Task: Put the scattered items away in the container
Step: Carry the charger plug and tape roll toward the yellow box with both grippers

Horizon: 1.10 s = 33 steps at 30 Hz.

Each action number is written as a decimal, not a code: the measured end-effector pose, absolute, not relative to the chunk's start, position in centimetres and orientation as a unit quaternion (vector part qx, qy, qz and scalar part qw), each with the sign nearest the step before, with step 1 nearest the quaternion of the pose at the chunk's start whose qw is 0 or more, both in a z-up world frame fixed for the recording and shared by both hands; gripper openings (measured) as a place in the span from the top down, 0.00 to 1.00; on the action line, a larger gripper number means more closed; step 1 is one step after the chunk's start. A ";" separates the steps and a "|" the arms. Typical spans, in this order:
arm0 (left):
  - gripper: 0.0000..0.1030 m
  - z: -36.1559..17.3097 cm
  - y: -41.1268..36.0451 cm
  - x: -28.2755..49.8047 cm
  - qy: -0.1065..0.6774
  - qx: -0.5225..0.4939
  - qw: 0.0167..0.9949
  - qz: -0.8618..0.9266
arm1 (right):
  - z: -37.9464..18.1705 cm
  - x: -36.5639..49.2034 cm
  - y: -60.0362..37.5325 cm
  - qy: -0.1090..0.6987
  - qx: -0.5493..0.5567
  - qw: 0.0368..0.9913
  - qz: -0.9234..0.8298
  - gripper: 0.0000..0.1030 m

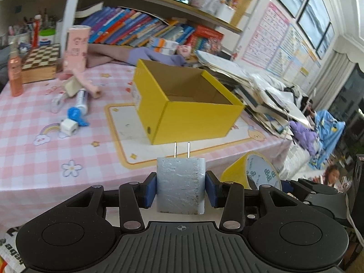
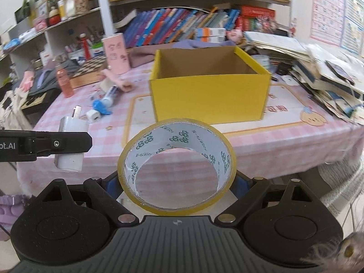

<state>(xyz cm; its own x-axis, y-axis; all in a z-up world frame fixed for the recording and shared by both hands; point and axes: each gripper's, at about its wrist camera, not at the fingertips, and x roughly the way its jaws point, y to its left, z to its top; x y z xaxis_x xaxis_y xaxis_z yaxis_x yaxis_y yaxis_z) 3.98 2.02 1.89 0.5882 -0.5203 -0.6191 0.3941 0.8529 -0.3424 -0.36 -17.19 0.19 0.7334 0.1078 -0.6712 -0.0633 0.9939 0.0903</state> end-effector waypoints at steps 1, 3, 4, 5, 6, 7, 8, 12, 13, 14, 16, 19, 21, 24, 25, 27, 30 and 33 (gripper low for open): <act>0.58 1.9 1.6 4.0 0.374 -0.083 0.886 -0.263 | 0.2 -0.6 -17.5 0.362 0.031 0.931 0.042 0.12; 0.58 1.8 0.9 4.1 0.375 -0.080 0.882 -0.274 | 0.2 -0.8 -18.2 0.361 0.032 0.932 0.033 0.12; 0.58 1.9 0.5 4.1 0.374 -0.077 0.881 -0.280 | 0.2 -1.0 -18.5 0.360 0.034 0.932 0.028 0.12; 0.58 1.9 0.1 4.2 0.374 -0.075 0.879 -0.284 | 0.3 -1.1 -18.9 0.359 0.036 0.932 0.022 0.12; 0.58 1.9 -0.3 4.2 0.374 -0.073 0.878 -0.289 | 0.3 -1.2 -19.2 0.358 0.038 0.933 0.017 0.12; 0.58 1.9 -0.6 4.3 0.374 -0.071 0.877 -0.294 | 0.4 -1.3 -19.6 0.357 0.039 0.933 0.012 0.12; 0.58 1.9 -1.0 4.3 0.374 -0.069 0.875 -0.298 | 0.5 -1.4 -19.9 0.355 0.040 0.934 0.008 0.12; 0.58 2.0 -2.1 4.5 0.375 -0.063 0.871 -0.310 | 0.8 -1.7 -20.9 0.346 0.040 0.937 -0.005 0.12; 0.58 2.0 -2.4 4.5 0.376 -0.062 0.870 -0.313 | 0.9 -1.7 -21.1 0.345 0.040 0.938 -0.007 0.12; 0.58 2.0 -2.7 4.5 0.376 -0.061 0.869 -0.315 | 0.9 -1.8 -21.3 0.344 0.039 0.938 -0.009 0.12; 0.58 2.1 -3.3 4.5 0.379 -0.058 0.867 -0.320 | 1.1 -1.8 -21.7 0.342 0.038 0.939 -0.013 0.12; 0.58 2.1 -4.3 4.4 0.381 -0.050 0.862 -0.329 | 1.1 -1.9 -22.2 0.341 0.042 0.939 -0.018 0.12; 0.58 2.2 -4.9 4.5 0.381 -0.046 0.861 -0.334 | 1.0 -2.0 -22.6 0.342 0.046 0.938 -0.021 0.12; 0.58 2.2 -5.7 4.5 0.381 -0.042 0.859 -0.340 | 1.0 -2.1 -23.3 0.343 0.052 0.937 -0.029 0.12; 0.58 2.2 -5.9 4.5 0.382 -0.040 0.857 -0.342 | 1.0 -2.2 -23.6 0.342 0.054 0.937 -0.032 0.12; 0.58 2.1 -6.4 4.6 0.385 -0.036 0.854 -0.348 | 0.9 -2.4 -24.0 0.342 0.058 0.937 -0.040 0.12; 0.58 2.2 -7.2 4.7 0.382 -0.030 0.852 -0.357 | 0.9 -2.5 -24.6 0.341 0.063 0.937 -0.047 0.12; 0.58 2.2 -7.6 4.8 0.381 -0.028 0.850 -0.362 | 0.8 -2.5 -24.9 0.342 0.064 0.936 -0.052 0.12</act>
<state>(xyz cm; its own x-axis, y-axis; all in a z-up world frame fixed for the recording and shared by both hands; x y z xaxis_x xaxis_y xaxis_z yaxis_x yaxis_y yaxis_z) 4.78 -7.57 2.18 0.4465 -0.6372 -0.6282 0.5946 0.7359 -0.3238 -2.52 -24.92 0.84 0.7604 -0.0537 -0.6472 0.1410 0.9864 0.0839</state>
